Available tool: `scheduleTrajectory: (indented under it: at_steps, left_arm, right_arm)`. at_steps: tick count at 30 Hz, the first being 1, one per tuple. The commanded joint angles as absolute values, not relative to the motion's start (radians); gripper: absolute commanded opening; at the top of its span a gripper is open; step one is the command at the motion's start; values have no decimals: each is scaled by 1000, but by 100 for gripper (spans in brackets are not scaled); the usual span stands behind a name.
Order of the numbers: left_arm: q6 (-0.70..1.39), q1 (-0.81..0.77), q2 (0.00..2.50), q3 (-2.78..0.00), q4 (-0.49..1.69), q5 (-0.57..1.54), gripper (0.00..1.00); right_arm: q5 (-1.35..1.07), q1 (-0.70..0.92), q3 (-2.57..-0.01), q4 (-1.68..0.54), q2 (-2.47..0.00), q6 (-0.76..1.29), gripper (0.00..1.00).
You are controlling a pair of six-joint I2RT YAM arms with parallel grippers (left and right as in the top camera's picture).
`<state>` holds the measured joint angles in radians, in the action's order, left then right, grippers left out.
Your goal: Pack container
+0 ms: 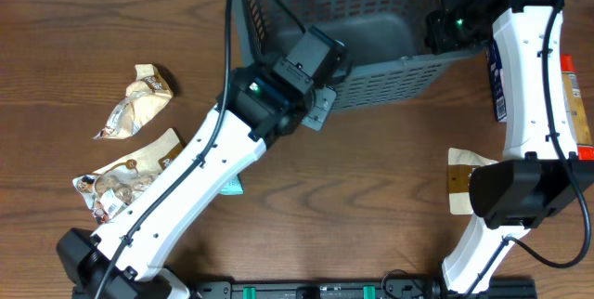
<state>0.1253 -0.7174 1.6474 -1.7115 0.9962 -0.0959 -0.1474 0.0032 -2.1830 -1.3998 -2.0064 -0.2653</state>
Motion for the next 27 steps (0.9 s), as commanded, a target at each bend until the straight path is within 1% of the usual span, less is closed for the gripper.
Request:
scheduleTrajectory:
  at_steps: [1, 7, 17, 19, 20, 21, 22, 23, 24, 25, 26, 27]
  left_arm:
    - [105, -678, 1655, -1711, 984, -143, 6]
    - [93, -639, 1655, -1711, 971, -143, 6]
    - [71, -635, 1655, -1711, 958, -143, 6]
    - [72, -635, 1655, -1711, 959, -143, 8]
    - [72, -635, 1655, -1711, 959, -143, 12]
    - [72, -635, 1655, -1711, 959, -143, 15]
    - [72, -635, 1655, -1711, 959, -143, 21]
    - [72, -635, 1655, -1711, 960, -143, 26]
    - [72, -635, 1655, -1711, 960, -143, 32]
    - [72, -635, 1655, -1711, 960, -143, 37]
    - [72, -635, 1655, -1711, 960, -143, 38]
    - [72, -635, 1655, -1711, 961, -143, 39]
  right_arm:
    - [-138, 1, -2176, -1424, -2014, -257, 2]
    - [-127, 1, -2176, -1438, -2013, -232, 1]
    - [-127, 1, -2176, -1427, -2013, -232, 1]
    - [-127, 1, -2176, -1422, -2013, -232, 2]
    - [-127, 1, -2176, -1420, -2013, -232, 2]
    - [-127, 1, -2176, -1416, -2013, -232, 4]
    - [-127, 1, -2176, -1410, -2013, -232, 8]
    - [-127, 1, -2176, -1405, -2013, -232, 14]
    - [-127, 1, -2176, -1399, -2013, -233, 22]
    - [-127, 1, -2176, -1394, -2013, -233, 30]
    - [-127, 1, -2176, -1389, -2013, -233, 35]
    - [-127, 1, -2177, -1384, -2013, -233, 46]
